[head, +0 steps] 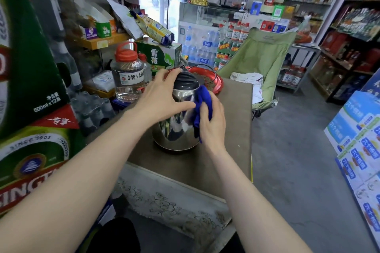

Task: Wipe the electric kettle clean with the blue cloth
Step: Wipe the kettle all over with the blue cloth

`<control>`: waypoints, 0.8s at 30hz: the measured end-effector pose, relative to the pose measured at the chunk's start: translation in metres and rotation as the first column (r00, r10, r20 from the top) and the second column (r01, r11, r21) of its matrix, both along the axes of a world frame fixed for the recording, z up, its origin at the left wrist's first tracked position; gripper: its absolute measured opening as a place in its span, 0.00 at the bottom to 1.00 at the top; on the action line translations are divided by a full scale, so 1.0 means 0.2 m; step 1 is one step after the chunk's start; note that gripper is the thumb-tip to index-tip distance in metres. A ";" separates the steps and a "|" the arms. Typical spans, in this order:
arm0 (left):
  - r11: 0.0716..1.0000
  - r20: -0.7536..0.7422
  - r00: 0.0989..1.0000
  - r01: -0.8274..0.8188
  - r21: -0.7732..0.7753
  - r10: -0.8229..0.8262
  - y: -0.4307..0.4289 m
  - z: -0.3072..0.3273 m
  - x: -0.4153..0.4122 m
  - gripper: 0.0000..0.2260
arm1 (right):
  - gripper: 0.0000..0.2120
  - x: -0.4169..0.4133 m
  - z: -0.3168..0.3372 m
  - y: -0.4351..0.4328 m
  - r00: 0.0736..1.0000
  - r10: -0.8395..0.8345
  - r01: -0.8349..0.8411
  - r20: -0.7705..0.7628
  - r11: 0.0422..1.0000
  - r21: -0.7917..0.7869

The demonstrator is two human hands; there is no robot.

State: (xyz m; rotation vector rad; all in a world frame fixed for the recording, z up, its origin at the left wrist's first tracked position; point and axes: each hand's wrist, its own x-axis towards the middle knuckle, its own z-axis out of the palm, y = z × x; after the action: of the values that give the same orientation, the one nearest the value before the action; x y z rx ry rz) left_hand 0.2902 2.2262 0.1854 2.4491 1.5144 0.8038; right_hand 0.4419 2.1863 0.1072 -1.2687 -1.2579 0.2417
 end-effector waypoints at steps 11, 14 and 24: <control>0.892 0.222 0.909 0.399 -0.212 -0.353 0.10 0.06 -0.12 0.41 | 0.17 -0.09 0.08 -0.15 0.963 -0.023 0.006 0.270 0.998 0.064; 0.889 0.211 0.908 0.404 -0.215 -0.361 0.11 0.08 -0.13 0.40 | 0.16 -0.07 0.18 -0.03 0.968 -0.047 0.034 0.246 0.998 0.056; 0.962 0.162 0.950 0.273 -0.012 -0.267 0.09 0.06 -0.04 0.38 | 0.15 0.00 0.14 -0.04 0.925 -0.098 0.073 0.368 0.994 0.081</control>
State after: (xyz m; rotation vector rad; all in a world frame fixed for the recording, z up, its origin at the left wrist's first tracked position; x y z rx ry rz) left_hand 0.2830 2.2445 0.1971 2.4290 1.0981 0.8844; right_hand 0.4422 2.1775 0.1359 -1.3489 -1.5133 -0.1109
